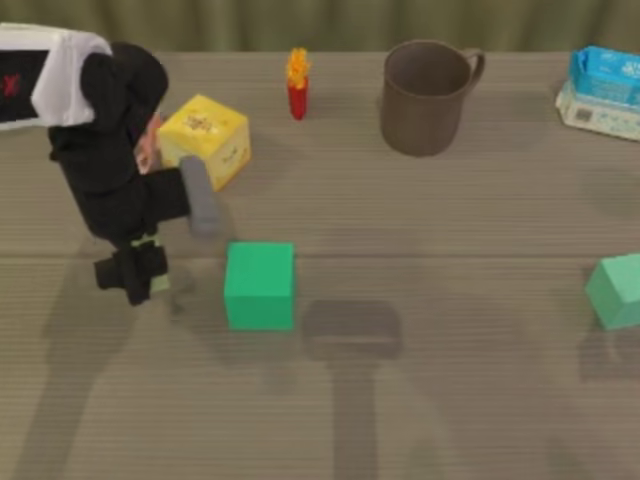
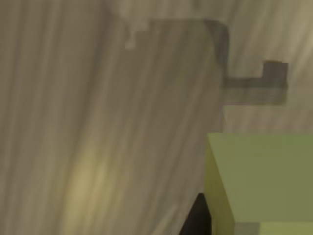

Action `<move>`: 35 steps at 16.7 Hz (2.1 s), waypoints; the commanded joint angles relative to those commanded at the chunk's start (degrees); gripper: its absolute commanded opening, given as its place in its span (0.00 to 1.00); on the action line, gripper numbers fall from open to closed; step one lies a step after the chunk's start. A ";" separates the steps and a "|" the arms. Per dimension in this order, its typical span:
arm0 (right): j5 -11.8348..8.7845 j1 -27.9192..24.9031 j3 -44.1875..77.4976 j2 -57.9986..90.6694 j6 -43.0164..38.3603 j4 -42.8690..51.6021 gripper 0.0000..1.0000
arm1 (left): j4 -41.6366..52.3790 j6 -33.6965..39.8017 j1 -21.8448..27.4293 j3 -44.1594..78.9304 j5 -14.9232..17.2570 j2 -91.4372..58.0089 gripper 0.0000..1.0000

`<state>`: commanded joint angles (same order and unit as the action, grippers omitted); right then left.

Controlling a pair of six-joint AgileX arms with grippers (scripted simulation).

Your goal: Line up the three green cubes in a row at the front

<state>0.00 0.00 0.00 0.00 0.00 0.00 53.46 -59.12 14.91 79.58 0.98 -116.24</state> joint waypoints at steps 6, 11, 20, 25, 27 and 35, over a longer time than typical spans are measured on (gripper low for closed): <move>0.00 0.00 0.00 0.00 0.00 0.00 1.00 | 2.80 0.04 0.04 1.55 -0.06 1.72 0.00; 0.00 0.00 0.00 0.00 0.00 0.00 1.00 | 4.75 3.70 6.59 5.79 -0.10 -0.74 0.00; 0.00 0.00 0.00 0.00 0.00 0.00 1.00 | 12.82 22.81 38.09 22.41 -0.27 -9.54 0.00; 0.00 0.00 0.00 0.00 0.00 0.00 1.00 | 14.16 27.40 44.23 25.87 -0.45 -10.73 0.00; 0.00 0.00 0.00 0.00 0.00 0.00 1.00 | 14.16 27.40 44.23 25.87 -0.45 -10.73 0.00; 0.00 0.00 0.00 0.00 0.00 0.00 1.00 | 3.74 27.51 44.26 19.60 -0.35 -14.45 0.00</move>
<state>0.00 0.00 0.00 0.00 0.00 0.00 57.21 -31.62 59.17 99.17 0.63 -130.69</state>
